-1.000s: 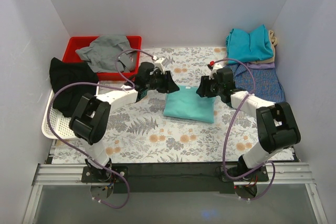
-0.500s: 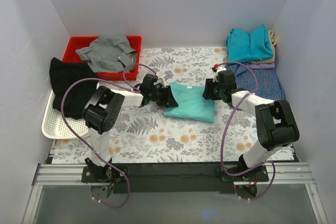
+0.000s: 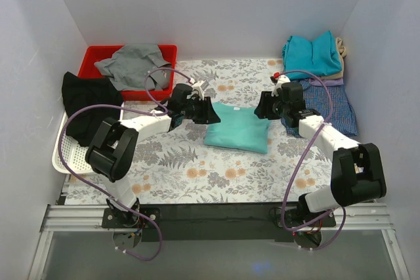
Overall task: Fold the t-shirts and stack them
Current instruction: Fold the tshirt, then neatly place the folded tshirt to the corner
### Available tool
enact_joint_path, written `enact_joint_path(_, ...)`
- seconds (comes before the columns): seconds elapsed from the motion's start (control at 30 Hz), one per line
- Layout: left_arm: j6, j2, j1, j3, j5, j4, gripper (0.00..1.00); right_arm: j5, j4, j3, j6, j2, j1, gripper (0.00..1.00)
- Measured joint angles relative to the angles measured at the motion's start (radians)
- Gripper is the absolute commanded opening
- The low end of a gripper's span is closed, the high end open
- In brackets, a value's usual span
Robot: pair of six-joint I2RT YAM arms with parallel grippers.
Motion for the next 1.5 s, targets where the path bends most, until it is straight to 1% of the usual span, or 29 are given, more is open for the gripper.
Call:
enact_joint_path(0.1, 0.0, -0.024, 0.0, -0.005, 0.006, 0.012, 0.29, -0.029, -0.013, -0.043, 0.021, -0.041, 0.0, 0.57)
enact_joint_path(0.2, -0.01, -0.023, 0.0, -0.043, 0.011, 0.027, 0.29, -0.043, -0.027, -0.105, 0.034, -0.066, 0.001, 0.57)
enact_joint_path(0.33, -0.028, 0.006, 0.0, -0.076, 0.021, 0.032, 0.29, -0.056, -0.044, -0.158, 0.045, -0.05, 0.0, 0.57)
enact_joint_path(0.43, -0.039, 0.043, 0.0, -0.078, 0.021, 0.04, 0.29, -0.056, -0.05, -0.167, 0.048, -0.015, 0.001, 0.56)
enact_joint_path(0.57, -0.045, 0.078, 0.0, -0.08, 0.021, 0.047, 0.28, -0.017, -0.063, -0.172, 0.053, 0.018, 0.0, 0.56)
enact_joint_path(0.73, -0.049, 0.097, 0.0, -0.08, 0.02, 0.058, 0.28, 0.085, -0.113, -0.171, 0.051, 0.014, 0.0, 0.58)
enact_joint_path(0.8, -0.049, 0.097, 0.0, -0.08, 0.021, 0.06, 0.28, 0.11, -0.133, -0.171, 0.047, -0.014, 0.0, 0.61)
enact_joint_path(0.9, -0.048, 0.088, 0.0, -0.082, 0.02, 0.058, 0.28, 0.126, -0.147, -0.171, 0.042, -0.097, -0.003, 0.65)
enact_joint_path(1.0, -0.043, 0.044, 0.0, -0.083, 0.011, 0.043, 0.29, 0.09, -0.141, -0.171, 0.04, -0.171, -0.04, 0.69)
enact_joint_path(1.07, -0.04, -0.003, 0.0, -0.083, -0.006, 0.035, 0.32, 0.042, -0.138, -0.171, 0.041, -0.18, -0.087, 0.71)
enact_joint_path(1.17, -0.038, -0.08, 0.001, -0.082, -0.053, 0.036, 0.37, -0.036, -0.131, -0.179, 0.047, -0.149, -0.148, 0.73)
enact_joint_path(1.23, -0.041, -0.114, 0.004, -0.08, -0.077, 0.037, 0.63, -0.095, -0.108, -0.195, 0.05, -0.109, -0.177, 0.74)
enact_joint_path(1.4, -0.064, -0.093, 0.029, -0.078, -0.104, 0.033, 0.65, -0.253, -0.021, -0.266, 0.076, -0.018, -0.212, 0.76)
enact_joint_path(1.5, -0.084, -0.052, 0.054, -0.082, -0.099, 0.037, 0.66, -0.316, 0.048, -0.267, 0.095, 0.02, -0.22, 0.77)
